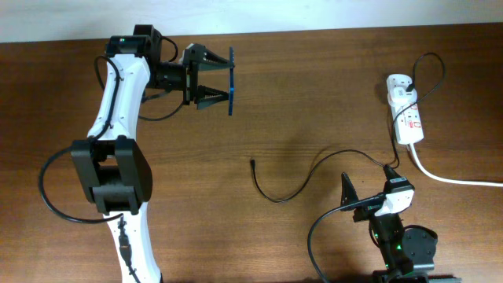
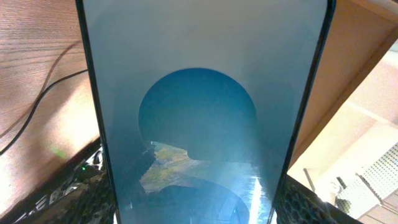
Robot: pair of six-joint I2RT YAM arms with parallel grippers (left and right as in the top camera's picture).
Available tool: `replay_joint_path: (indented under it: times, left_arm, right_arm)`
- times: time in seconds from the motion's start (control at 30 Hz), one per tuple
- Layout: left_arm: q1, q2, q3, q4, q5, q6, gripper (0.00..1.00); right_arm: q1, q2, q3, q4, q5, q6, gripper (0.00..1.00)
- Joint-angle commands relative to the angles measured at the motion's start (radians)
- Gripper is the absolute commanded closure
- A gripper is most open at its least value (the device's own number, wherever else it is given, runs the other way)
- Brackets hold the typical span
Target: Plug charger to phone and switch on socket
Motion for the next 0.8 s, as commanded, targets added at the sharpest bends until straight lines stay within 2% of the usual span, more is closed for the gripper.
replay_joint_path:
  times: [0.0,0.77]
  left_arm:
    - [0.008,-0.002,0.034,0.002,0.064,-0.017,0.25]
    - [0.029,-0.002,0.034,0.002,0.087,-0.017,0.25]
  right_arm:
    - [0.008,-0.006,-0.005,-0.006,0.005,-0.006,0.02]
    - [0.008,-0.006,-0.005,-0.006,0.005,-0.006,0.02]
